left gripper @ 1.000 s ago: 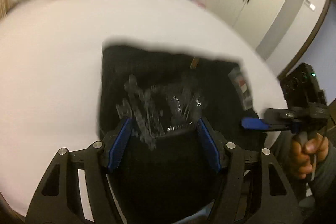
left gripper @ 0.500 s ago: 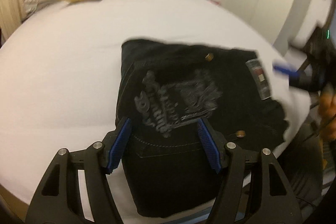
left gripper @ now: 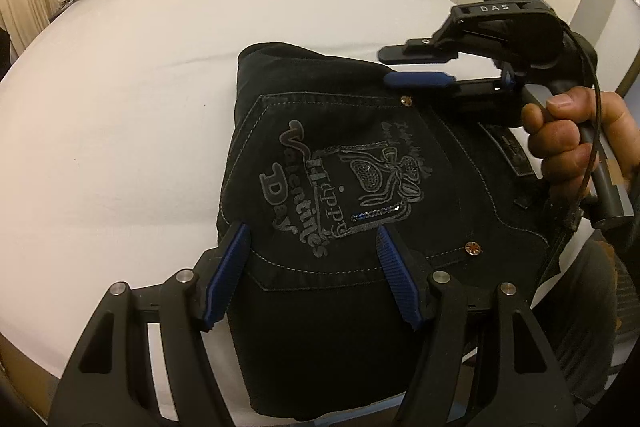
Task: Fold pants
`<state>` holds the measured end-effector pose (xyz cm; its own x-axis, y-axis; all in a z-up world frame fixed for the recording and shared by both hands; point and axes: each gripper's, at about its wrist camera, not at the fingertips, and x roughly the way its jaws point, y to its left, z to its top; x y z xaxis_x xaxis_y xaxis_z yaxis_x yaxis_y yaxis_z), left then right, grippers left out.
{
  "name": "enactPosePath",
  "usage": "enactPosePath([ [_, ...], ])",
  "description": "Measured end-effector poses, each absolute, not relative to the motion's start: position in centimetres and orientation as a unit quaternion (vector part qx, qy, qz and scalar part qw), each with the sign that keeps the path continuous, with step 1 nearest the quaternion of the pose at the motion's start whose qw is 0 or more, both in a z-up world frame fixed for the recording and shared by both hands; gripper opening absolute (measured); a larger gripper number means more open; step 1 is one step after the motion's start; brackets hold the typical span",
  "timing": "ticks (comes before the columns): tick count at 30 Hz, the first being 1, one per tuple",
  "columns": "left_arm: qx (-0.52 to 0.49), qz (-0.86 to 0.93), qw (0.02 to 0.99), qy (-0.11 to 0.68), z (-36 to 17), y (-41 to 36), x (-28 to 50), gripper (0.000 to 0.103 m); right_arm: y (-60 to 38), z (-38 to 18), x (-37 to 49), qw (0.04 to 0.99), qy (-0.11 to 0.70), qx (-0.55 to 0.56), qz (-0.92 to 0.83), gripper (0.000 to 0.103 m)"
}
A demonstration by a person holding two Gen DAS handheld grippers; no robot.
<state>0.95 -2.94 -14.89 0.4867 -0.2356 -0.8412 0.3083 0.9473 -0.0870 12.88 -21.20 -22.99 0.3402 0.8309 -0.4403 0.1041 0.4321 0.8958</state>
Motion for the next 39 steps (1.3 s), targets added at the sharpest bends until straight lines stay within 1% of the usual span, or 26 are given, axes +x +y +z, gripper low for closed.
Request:
enactPosePath([
  [2, 0.036, -0.157, 0.861, 0.483, -15.0, -2.9, 1.3, 0.065, -21.2, -21.5, 11.9, 0.697, 0.503, 0.438, 0.262, 0.026],
  [4, 0.034, -0.157, 0.860, 0.484, -15.2, -2.9, 1.3, 0.065, -21.1, -19.4, 10.5, 0.711, 0.481, 0.429, 0.281, 0.056],
  [5, 0.034, -0.157, 0.860, 0.485, -15.2, -3.0, 1.4, 0.065, -20.6, -18.5, 9.5, 0.714, 0.470, 0.425, 0.297, 0.060],
  [7, 0.035, -0.155, 0.860, 0.485, -15.3, -3.0, 1.4, 0.066, -20.0, -17.1, 7.3, 0.718, 0.458, 0.413, 0.322, 0.062],
  [9, 0.034, -0.154, 0.860, 0.485, -15.3, -3.0, 1.2, 0.066, -20.4, -17.4, 5.3, 0.715, 0.450, 0.419, 0.331, 0.064],
  [10, 0.034, -0.154, 0.860, 0.485, -15.3, -3.0, 0.9, 0.066, -20.7, -18.4, 4.0, 0.712, 0.453, 0.424, 0.327, 0.068],
  [11, 0.033, -0.154, 0.860, 0.485, -15.3, -3.0, 0.9, 0.066, -21.1, -19.4, 3.3, 0.712, 0.461, 0.424, 0.315, 0.068],
  [12, 0.034, -0.157, 0.859, 0.486, -15.3, -3.1, 0.9, 0.066, -21.6, -20.8, 2.4, 0.715, 0.471, 0.422, 0.298, 0.059],
  [13, 0.038, -0.156, 0.859, 0.487, -15.3, -3.2, 0.9, 0.066, -22.2, -22.0, 1.5, 0.725, 0.468, 0.418, 0.285, 0.030],
  [15, 0.043, -0.156, 0.859, 0.485, -15.4, -3.3, 0.9, 0.066, -23.9, -23.2, -0.1, 0.740, 0.461, 0.415, 0.259, 0.018],
  [17, 0.040, -0.157, 0.859, 0.486, -15.5, -3.1, 0.9, 0.066, -25.7, -23.4, -1.7, 0.720, 0.455, 0.460, 0.250, 0.020],
  [18, 0.039, -0.157, 0.859, 0.487, -15.5, -3.1, 1.0, 0.066, -26.0, -22.7, -2.3, 0.729, 0.449, 0.454, 0.246, 0.031],
  [19, 0.039, -0.156, 0.859, 0.487, -15.5, -3.1, 1.1, 0.066, -26.2, -21.3, -3.3, 0.744, 0.436, 0.441, 0.250, 0.047],
  [21, 0.042, -0.152, 0.860, 0.486, -15.5, -3.3, 1.1, 0.067, -26.0, -19.4, -4.6, 0.751, 0.409, 0.438, 0.279, 0.060],
  [23, 0.046, -0.149, 0.861, 0.484, -15.5, -3.4, 0.9, 0.068, -25.4, -18.0, -5.4, 0.754, 0.396, 0.427, 0.303, 0.060],
  [25, 0.049, -0.148, 0.862, 0.482, -15.5, -3.4, 0.9, 0.068, -24.1, -17.8, -5.6, 0.755, 0.395, 0.411, 0.325, 0.064],
  [27, 0.050, -0.149, 0.863, 0.481, -15.5, -3.4, 0.8, 0.068, -22.7, -19.1, -5.3, 0.749, 0.420, 0.398, 0.323, 0.065],
  [28, 0.051, -0.150, 0.863, 0.480, -15.5, -3.4, 0.7, 0.068, -22.0, -20.9, -5.0, 0.744, 0.445, 0.389, 0.313, 0.064],
  [29, 0.056, -0.150, 0.863, 0.479, -15.6, -3.5, 0.7, 0.068, -21.9, -22.3, -5.2, 0.741, 0.454, 0.387, 0.309, 0.060],
  [30, 0.061, -0.149, 0.864, 0.478, -15.6, -3.6, 0.6, 0.068, -22.3, -23.1, -5.4, 0.741, 0.452, 0.395, 0.302, 0.043],
  [31, 0.061, -0.150, 0.864, 0.476, -15.6, -3.5, 0.5, 0.068, -23.0, -23.5, -5.6, 0.738, 0.446, 0.413, 0.294, 0.037],
  [33, 0.055, -0.151, 0.864, 0.477, -15.5, -3.3, 0.5, 0.068, -23.8, -23.2, -5.8, 0.731, 0.447, 0.424, 0.294, 0.037],
  [35, 0.051, -0.151, 0.865, 0.476, -15.3, -3.1, 0.4, 0.068, -23.9, -21.4, -5.9, 0.746, 0.448, 0.397, 0.292, 0.039],
  [37, 0.039, -0.149, 0.866, 0.475, -15.0, -2.8, 0.1, 0.068, -23.7, -18.8, -6.1, 0.757, 0.425, 0.390, 0.308, 0.054],
  [38, 0.033, -0.147, 0.867, 0.475, -14.8, -2.6, 0.0, 0.068, -23.4, -17.4, -6.1, 0.763, 0.405, 0.388, 0.322, 0.056],
  [39, 0.026, -0.145, 0.869, 0.473, -14.5, -2.4, -0.2, 0.068, -23.2, -16.3, -6.0, 0.766, 0.389, 0.387, 0.335, 0.062],
])
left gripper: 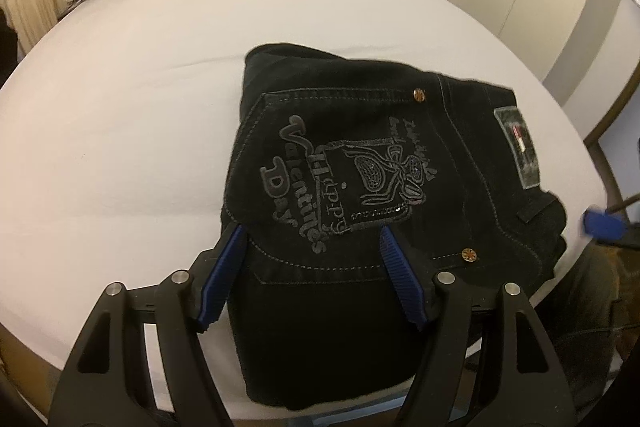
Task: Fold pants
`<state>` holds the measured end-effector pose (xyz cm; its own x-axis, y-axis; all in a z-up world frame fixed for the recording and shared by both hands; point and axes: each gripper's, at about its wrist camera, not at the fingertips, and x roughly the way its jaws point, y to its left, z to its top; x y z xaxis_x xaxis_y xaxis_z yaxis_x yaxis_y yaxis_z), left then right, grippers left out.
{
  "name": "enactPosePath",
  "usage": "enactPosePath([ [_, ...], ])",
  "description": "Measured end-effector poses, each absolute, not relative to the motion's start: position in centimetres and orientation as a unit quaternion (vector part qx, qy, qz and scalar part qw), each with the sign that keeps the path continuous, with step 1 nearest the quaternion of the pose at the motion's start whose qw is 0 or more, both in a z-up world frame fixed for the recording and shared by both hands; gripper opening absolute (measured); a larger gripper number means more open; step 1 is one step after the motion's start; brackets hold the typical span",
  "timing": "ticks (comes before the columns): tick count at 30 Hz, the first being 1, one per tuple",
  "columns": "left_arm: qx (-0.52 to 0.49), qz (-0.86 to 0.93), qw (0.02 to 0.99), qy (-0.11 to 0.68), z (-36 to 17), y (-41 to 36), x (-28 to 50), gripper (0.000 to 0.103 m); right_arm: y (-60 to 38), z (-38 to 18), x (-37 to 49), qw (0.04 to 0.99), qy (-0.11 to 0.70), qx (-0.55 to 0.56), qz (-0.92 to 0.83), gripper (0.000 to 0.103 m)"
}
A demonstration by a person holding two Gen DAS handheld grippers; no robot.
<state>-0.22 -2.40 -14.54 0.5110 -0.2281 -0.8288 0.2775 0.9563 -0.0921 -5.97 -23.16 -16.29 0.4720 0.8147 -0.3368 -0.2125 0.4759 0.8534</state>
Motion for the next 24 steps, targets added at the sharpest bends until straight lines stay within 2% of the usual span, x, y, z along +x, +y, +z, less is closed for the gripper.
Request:
enactPosePath([
  [1, 0.022, -0.145, 0.869, 0.472, -14.4, -2.3, -0.4, 0.068, -22.6, -15.4, -5.7, 0.766, 0.376, 0.385, 0.352, 0.068],
  [3, 0.011, -0.147, 0.871, 0.468, -13.9, -1.8, -0.8, 0.068, -21.5, -15.4, -5.2, 0.762, 0.381, 0.378, 0.363, 0.074],
  [5, -0.002, -0.146, 0.874, 0.464, -13.4, -1.2, -1.3, 0.068, -20.9, -17.8, -4.1, 0.757, 0.420, 0.368, 0.339, 0.075],
  [6, -0.010, -0.144, 0.876, 0.461, -13.2, -0.7, -1.5, 0.068, -21.0, -19.7, -3.8, 0.751, 0.449, 0.366, 0.316, 0.072],
  [7, -0.017, -0.142, 0.877, 0.459, -12.9, -0.1, -1.5, 0.068, -21.7, -22.2, -4.1, 0.737, 0.469, 0.381, 0.301, 0.054],
  [8, -0.022, -0.138, 0.877, 0.459, -12.8, 0.5, -1.4, 0.068, -22.5, -23.3, -4.5, 0.732, 0.461, 0.403, 0.297, 0.046],
  [9, -0.027, -0.134, 0.877, 0.461, -12.6, 1.3, -1.1, 0.068, -23.5, -23.5, -5.1, 0.727, 0.451, 0.424, 0.297, 0.042],
  [11, -0.036, -0.127, 0.877, 0.461, -12.2, 2.9, -0.4, 0.068, -24.5, -22.6, -5.6, 0.724, 0.452, 0.423, 0.305, 0.046],
  [13, -0.042, -0.121, 0.876, 0.465, -12.0, 4.4, 0.8, 0.068, -25.5, -20.5, -5.7, 0.748, 0.441, 0.395, 0.299, 0.072],
  [15, -0.055, -0.132, 0.865, 0.482, -12.1, 5.4, 2.6, 0.071, -27.2, -18.9, -5.4, 0.763, 0.415, 0.402, 0.291, 0.080],
  [18, -0.090, -0.166, 0.836, 0.515, -13.0, 6.2, 4.9, 0.071, -29.6, -18.8, -3.5, 0.764, 0.404, 0.431, 0.261, 0.081],
  [24, -0.106, -0.226, 0.793, 0.555, -14.9, 4.9, 8.3, 0.071, -29.3, -22.8, 0.9, 0.721, 0.476, 0.458, 0.209, 0.081],
])
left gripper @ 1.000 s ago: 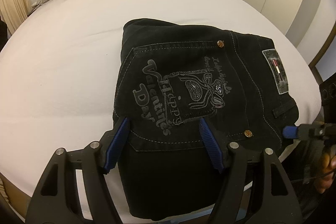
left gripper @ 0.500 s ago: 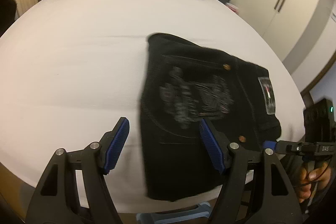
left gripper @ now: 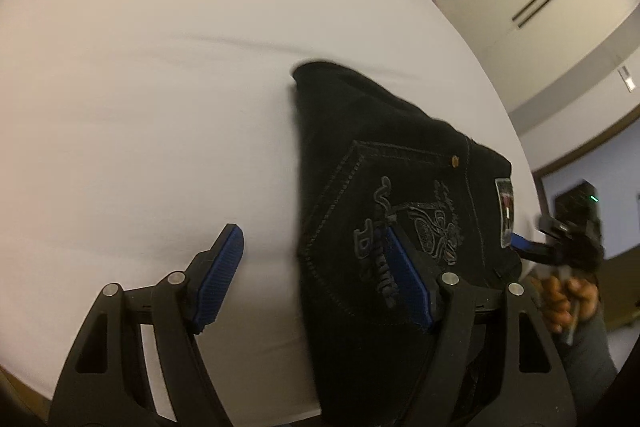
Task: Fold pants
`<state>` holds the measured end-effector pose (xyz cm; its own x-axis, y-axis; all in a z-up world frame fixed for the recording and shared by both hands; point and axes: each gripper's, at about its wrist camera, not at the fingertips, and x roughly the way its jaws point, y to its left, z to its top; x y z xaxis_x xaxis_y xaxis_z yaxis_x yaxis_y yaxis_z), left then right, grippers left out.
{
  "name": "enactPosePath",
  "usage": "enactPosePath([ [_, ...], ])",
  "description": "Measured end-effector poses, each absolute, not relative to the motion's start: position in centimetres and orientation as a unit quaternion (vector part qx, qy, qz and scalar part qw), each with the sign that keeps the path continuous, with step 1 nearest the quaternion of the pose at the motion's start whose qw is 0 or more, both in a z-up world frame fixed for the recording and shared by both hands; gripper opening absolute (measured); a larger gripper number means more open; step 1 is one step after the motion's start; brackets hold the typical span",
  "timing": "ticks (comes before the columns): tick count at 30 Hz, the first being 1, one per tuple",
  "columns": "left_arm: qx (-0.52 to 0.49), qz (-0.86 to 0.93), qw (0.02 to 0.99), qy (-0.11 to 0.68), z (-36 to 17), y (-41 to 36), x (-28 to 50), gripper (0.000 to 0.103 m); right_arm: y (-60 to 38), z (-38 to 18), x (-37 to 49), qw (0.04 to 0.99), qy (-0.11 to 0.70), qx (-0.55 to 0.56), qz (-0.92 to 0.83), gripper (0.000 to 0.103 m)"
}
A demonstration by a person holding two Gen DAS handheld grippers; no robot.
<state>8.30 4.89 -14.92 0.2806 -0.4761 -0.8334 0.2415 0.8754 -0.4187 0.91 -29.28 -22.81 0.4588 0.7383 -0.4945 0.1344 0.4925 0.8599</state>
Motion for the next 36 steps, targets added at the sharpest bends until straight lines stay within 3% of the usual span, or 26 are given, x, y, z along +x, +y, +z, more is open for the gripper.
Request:
enactPosePath([
  [10, -0.060, -0.260, 0.768, 0.582, -16.3, 1.3, 10.5, 0.070, -26.3, -23.0, 4.3, 0.719, 0.513, 0.415, 0.221, 0.082],
  [14, -0.065, -0.268, 0.760, 0.588, -16.6, 0.7, 11.4, 0.060, -25.6, -23.0, 4.7, 0.721, 0.522, 0.398, 0.220, 0.081],
  [17, -0.076, -0.271, 0.761, 0.585, -16.5, 1.0, 11.5, 0.049, -25.4, -23.0, 4.8, 0.724, 0.524, 0.395, 0.213, 0.071],
  [19, -0.079, -0.271, 0.765, 0.579, -16.5, 1.2, 11.3, 0.042, -25.3, -23.1, 4.5, 0.731, 0.526, 0.384, 0.204, 0.051],
  [22, -0.079, -0.268, 0.775, 0.567, -16.2, 0.9, 10.7, 0.033, -25.8, -23.2, 3.9, 0.738, 0.522, 0.383, 0.187, 0.035],
  [27, -0.067, -0.266, 0.787, 0.552, -14.8, 0.1, 10.0, 0.020, -24.8, -21.5, 3.5, 0.773, 0.506, 0.340, 0.178, 0.023],
  [36, -0.077, -0.276, 0.825, 0.487, -8.0, 0.0, 11.1, 0.019, -25.5, -14.7, 4.3, 0.825, 0.445, 0.291, 0.194, 0.020],
])
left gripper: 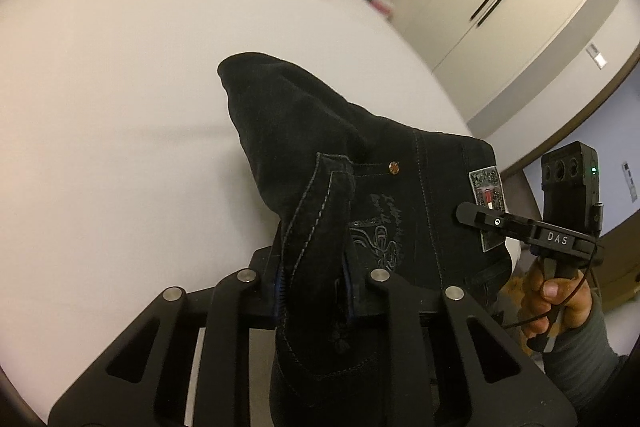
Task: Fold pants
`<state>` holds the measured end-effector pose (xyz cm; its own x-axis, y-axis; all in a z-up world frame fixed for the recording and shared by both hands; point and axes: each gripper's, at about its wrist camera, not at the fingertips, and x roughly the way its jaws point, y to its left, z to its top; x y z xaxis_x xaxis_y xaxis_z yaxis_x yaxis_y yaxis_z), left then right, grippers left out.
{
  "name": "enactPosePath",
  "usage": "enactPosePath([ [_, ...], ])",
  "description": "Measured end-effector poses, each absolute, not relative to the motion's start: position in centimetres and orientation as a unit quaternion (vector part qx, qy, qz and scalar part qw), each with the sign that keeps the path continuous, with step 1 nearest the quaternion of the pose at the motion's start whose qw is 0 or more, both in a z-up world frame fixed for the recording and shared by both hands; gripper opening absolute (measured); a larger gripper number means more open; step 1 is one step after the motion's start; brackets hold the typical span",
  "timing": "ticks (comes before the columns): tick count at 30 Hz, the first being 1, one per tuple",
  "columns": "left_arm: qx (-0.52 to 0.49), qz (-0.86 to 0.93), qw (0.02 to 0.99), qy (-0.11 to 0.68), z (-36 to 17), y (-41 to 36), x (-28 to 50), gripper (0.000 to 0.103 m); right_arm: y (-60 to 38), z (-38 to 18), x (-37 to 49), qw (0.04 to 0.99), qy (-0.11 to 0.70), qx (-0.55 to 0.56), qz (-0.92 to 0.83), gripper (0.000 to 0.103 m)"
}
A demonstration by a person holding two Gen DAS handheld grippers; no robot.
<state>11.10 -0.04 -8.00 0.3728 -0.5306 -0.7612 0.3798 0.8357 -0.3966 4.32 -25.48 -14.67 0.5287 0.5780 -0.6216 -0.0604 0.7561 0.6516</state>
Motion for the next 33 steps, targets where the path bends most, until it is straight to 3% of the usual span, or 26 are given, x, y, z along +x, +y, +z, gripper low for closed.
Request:
enactPosePath([
  [6, -0.074, -0.264, 0.837, 0.474, -6.2, -0.1, 15.4, 0.019, -26.6, -11.3, 8.0, 0.842, 0.430, 0.258, 0.197, 0.020],
  [11, -0.046, -0.225, 0.835, 0.500, -10.7, -1.0, 18.6, 0.022, -27.1, -16.3, 11.7, 0.826, 0.468, 0.267, 0.168, 0.022],
  [13, -0.016, -0.200, 0.828, 0.523, -14.1, -2.8, 19.2, 0.031, -27.3, -19.8, 12.9, 0.807, 0.506, 0.272, 0.140, 0.034],
  [14, -0.008, -0.190, 0.828, 0.527, -15.1, -2.9, 19.3, 0.043, -27.6, -21.4, 13.1, 0.801, 0.523, 0.269, 0.116, 0.036],
  [15, -0.008, -0.180, 0.832, 0.525, -15.6, -2.7, 19.3, 0.047, -28.2, -22.2, 12.7, 0.798, 0.514, 0.290, 0.120, 0.039],
  [16, -0.019, -0.180, 0.836, 0.518, -15.6, -2.2, 19.1, 0.048, -28.6, -22.2, 12.1, 0.799, 0.501, 0.307, 0.128, 0.044],
  [18, -0.017, -0.166, 0.848, 0.504, -15.0, -1.8, 18.3, 0.059, -29.4, -22.1, 10.7, 0.801, 0.491, 0.315, 0.134, 0.048],
  [20, -0.012, -0.155, 0.860, 0.486, -14.2, -1.5, 17.2, 0.060, -30.3, -21.6, 9.2, 0.806, 0.484, 0.316, 0.125, 0.056],
  [22, -0.020, -0.146, 0.879, 0.454, -12.7, -0.6, 15.1, 0.068, -31.4, -20.9, 7.4, 0.819, 0.471, 0.315, 0.096, 0.071],
  [24, -0.014, -0.126, 0.902, 0.412, -10.9, 0.1, 12.5, 0.078, -32.0, -19.9, 5.1, 0.835, 0.455, 0.305, 0.061, 0.078],
  [29, 0.054, -0.052, 0.951, 0.301, -6.0, 0.2, 4.8, 0.103, -31.0, -16.3, 0.0, 0.879, 0.411, 0.243, -0.014, 0.081],
  [33, 0.110, 0.000, 0.974, 0.198, -0.1, -1.0, -2.2, 0.103, -29.6, -11.3, -3.6, 0.925, 0.329, 0.182, -0.047, 0.088],
])
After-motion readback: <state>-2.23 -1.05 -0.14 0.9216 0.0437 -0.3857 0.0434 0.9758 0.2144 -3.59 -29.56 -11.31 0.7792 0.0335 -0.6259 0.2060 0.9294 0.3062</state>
